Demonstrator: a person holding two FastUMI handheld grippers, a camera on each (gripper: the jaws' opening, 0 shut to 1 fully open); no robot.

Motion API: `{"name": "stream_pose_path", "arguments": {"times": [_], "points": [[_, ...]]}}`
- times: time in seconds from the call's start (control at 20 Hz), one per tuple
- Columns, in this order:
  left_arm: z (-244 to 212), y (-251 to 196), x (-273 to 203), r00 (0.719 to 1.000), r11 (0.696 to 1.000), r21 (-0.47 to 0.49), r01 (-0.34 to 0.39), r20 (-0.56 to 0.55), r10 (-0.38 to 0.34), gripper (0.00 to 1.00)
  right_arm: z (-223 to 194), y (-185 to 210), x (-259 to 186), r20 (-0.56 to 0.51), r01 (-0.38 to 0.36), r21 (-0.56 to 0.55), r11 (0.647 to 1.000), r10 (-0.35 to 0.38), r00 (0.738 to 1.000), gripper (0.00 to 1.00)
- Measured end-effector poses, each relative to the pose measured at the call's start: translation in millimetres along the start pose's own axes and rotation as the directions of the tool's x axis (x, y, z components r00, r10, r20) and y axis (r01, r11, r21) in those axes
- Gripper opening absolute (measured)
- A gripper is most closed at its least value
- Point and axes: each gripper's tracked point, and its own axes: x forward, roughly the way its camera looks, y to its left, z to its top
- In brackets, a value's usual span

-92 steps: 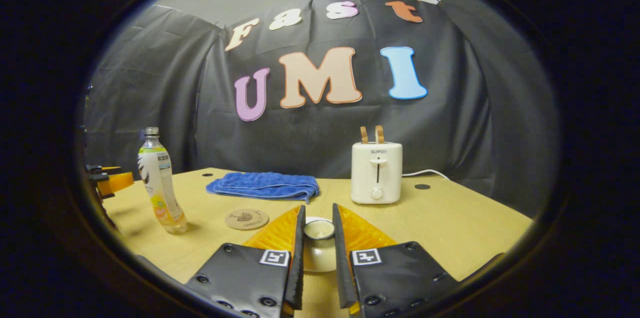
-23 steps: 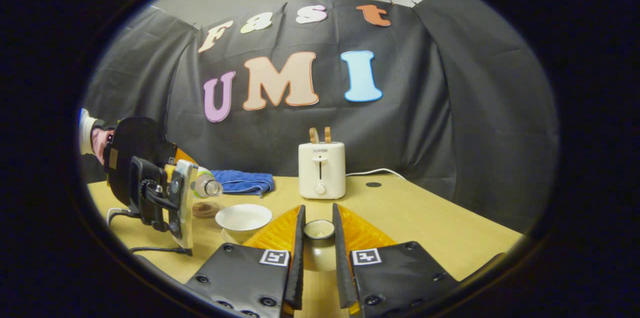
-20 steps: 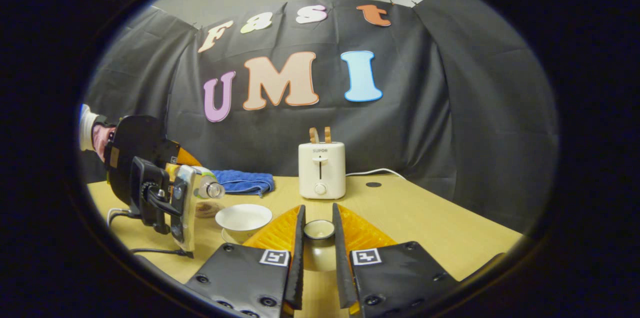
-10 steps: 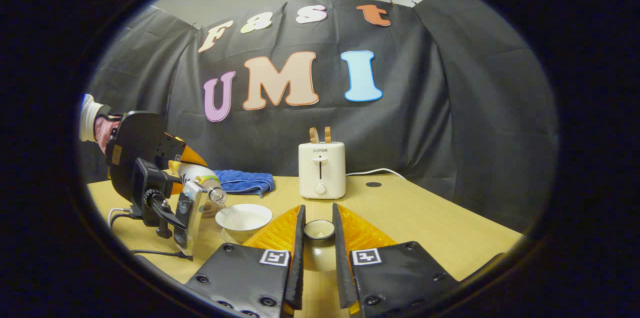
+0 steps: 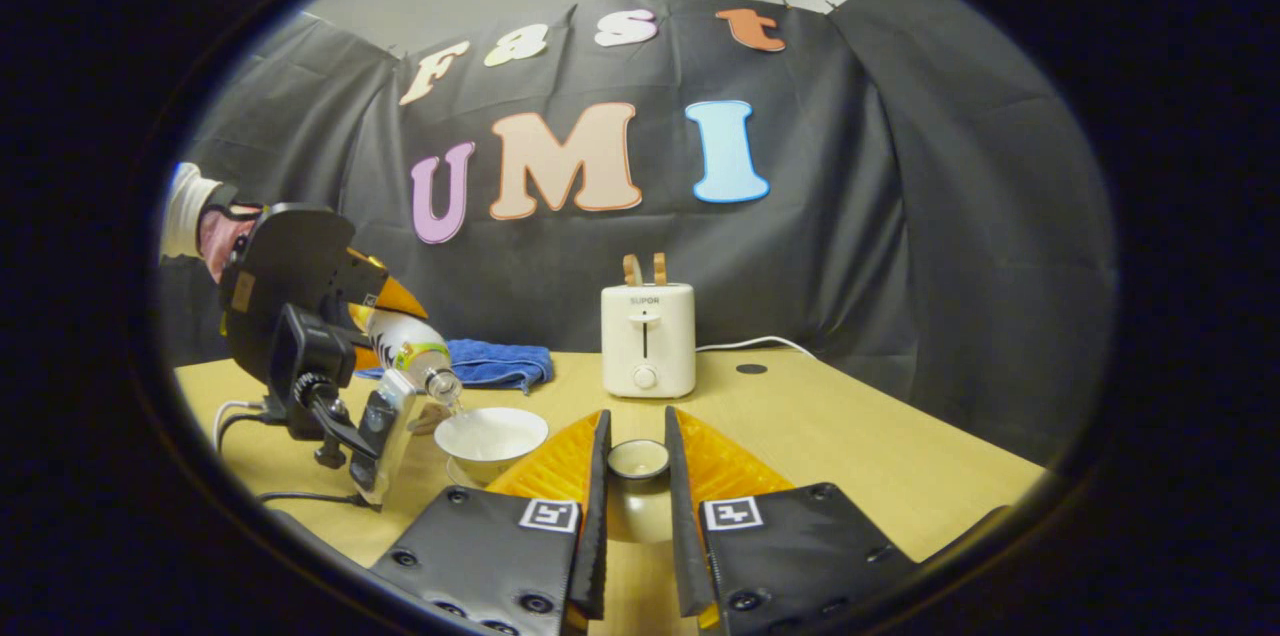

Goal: Open the teacup lid with one hand, grasp the water bottle and pour water into the teacup with the other hand; after pouring, place the water bottle on the coaster and then close the teacup lid.

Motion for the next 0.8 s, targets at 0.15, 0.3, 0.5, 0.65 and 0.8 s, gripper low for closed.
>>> {"name": "stream_pose_path", "arguments": {"times": [0.15,0.3,0.5,0.65,0.8], "points": [[-4,11,0,1.000,0.999,0.037,-0.004,-0.009,0.004,0.49,0,0,0,-0.001,-0.001,0.000,1.000,0.001,1.000,0.31],[-7,22,-7,0.999,0.995,0.093,-0.022,-0.024,0.025,0.50,0,0,0,-0.001,-0.003,0.000,1.000,0.003,1.000,0.31],[-10,38,-12,0.998,0.988,0.151,-0.041,-0.035,0.047,0.49,0,0,0,-0.002,-0.004,0.000,1.000,0.004,1.000,0.32],[-8,46,-14,0.998,0.981,0.190,-0.048,-0.033,0.056,0.50,0,1,-1,-0.002,-0.003,0.000,1.000,0.003,1.000,0.30],[-4,55,-13,0.998,0.976,0.209,-0.060,-0.021,0.066,0.50,0,0,0,-0.002,-0.004,0.000,1.000,0.004,1.000,0.31]]}}
